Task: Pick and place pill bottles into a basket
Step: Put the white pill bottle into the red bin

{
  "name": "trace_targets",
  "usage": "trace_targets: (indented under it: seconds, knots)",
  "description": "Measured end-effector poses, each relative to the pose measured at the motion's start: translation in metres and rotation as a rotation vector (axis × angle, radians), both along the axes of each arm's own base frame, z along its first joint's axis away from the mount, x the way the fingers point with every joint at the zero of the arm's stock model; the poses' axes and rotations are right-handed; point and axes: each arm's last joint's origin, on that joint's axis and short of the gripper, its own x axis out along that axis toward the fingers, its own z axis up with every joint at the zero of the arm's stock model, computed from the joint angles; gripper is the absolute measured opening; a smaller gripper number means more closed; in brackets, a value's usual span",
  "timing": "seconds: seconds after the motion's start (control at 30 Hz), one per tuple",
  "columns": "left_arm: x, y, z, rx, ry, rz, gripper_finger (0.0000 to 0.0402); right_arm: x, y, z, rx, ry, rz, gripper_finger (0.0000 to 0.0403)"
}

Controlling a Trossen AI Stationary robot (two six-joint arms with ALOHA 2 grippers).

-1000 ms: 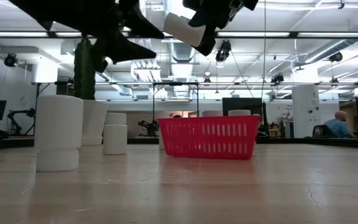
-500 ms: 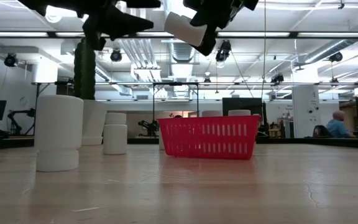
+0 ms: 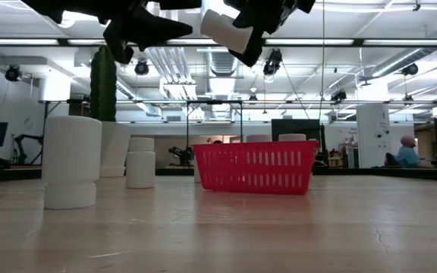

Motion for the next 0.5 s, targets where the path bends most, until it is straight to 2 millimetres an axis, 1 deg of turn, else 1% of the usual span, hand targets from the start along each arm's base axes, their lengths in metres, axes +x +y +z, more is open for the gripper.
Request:
trace_targets:
  seconds: [0.27, 0.5]
  knots:
    - [0.004, -0.001, 0.010, -0.006, -0.026, -0.025, 0.0245, 0.000, 0.000, 0.000, 0.000, -0.001, 0.000, 0.0128]
    - [0.013, -0.003, 0.004, -0.007, 0.010, -0.047, 0.0245, 0.000, 0.000, 0.000, 0.001, 0.000, -0.002, 0.0129]
